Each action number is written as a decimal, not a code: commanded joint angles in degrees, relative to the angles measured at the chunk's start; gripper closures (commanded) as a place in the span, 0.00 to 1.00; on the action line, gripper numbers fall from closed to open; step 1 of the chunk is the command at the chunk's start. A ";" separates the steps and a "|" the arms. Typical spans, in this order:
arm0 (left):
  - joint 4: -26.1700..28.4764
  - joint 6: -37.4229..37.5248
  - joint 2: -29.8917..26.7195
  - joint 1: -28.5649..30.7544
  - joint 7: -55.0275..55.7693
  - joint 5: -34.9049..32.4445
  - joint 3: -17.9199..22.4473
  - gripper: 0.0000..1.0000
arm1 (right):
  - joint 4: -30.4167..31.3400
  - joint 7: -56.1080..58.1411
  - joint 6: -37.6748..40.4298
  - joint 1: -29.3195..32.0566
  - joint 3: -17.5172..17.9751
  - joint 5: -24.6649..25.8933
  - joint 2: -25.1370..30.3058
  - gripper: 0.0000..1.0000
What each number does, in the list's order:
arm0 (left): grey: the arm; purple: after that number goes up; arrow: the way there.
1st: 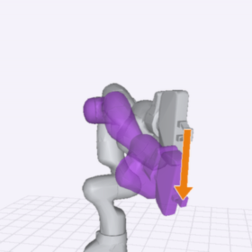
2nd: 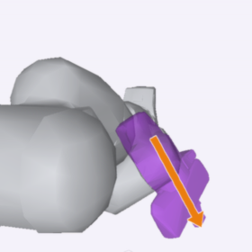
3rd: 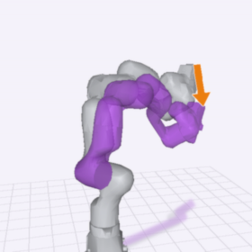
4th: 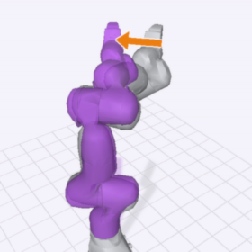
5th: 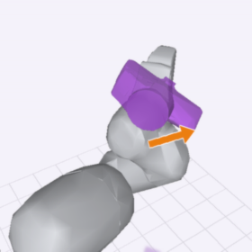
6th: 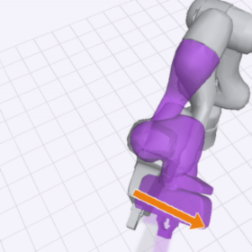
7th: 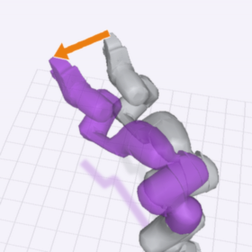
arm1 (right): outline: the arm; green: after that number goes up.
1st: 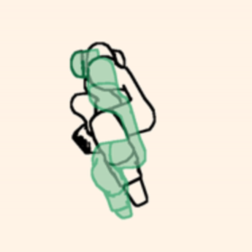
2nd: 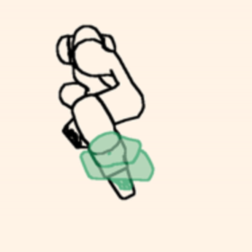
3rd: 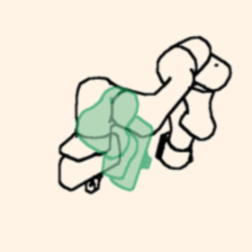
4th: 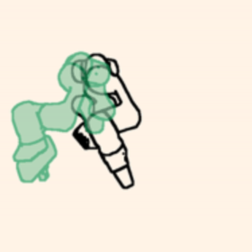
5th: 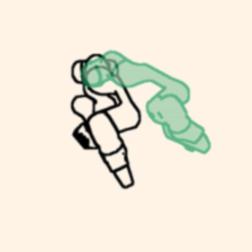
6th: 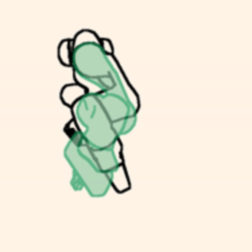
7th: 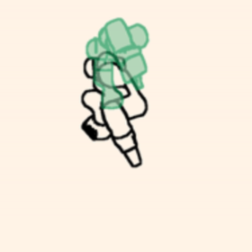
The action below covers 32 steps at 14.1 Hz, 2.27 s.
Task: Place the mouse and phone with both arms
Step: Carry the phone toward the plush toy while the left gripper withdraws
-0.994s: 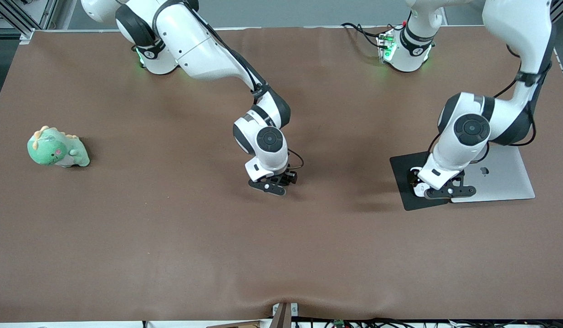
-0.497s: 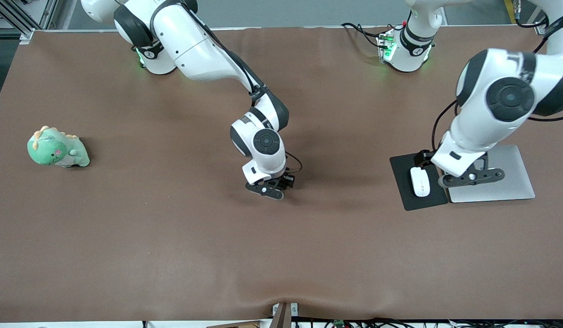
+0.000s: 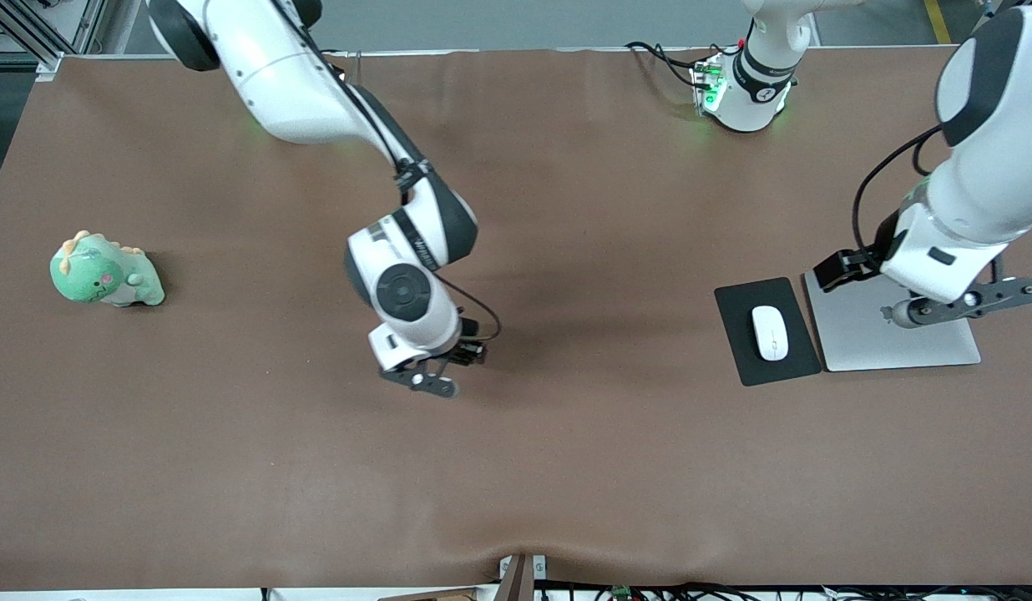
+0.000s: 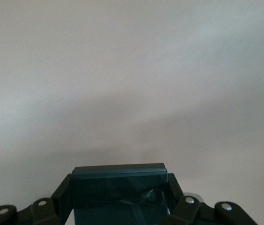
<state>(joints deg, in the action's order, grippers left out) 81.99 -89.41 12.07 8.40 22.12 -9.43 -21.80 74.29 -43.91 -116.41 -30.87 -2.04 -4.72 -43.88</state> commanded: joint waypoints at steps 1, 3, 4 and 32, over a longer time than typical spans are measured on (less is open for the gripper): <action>-2.53 2.05 0.50 0.57 -7.24 0.20 -0.26 0.00 | 3.75 7.84 1.53 5.46 1.51 -1.08 4.15 1.00; -3.15 2.57 -1.51 2.75 -12.52 0.81 -0.26 0.00 | 6.11 15.40 1.54 10.02 1.42 -1.08 5.73 1.00; -3.24 2.58 -1.70 4.16 -13.41 0.90 -0.43 0.00 | 6.74 18.57 1.45 12.05 1.34 -1.08 6.26 1.00; 6.78 2.75 -17.43 -17.45 -16.41 5.39 24.35 0.00 | 49.37 62.90 -32.83 43.88 -1.12 2.70 19.45 1.00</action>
<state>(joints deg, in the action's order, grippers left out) 89.26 -86.54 -5.01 -8.52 5.77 -5.04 1.92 121.51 18.68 -148.53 11.89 -3.40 -3.11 -26.69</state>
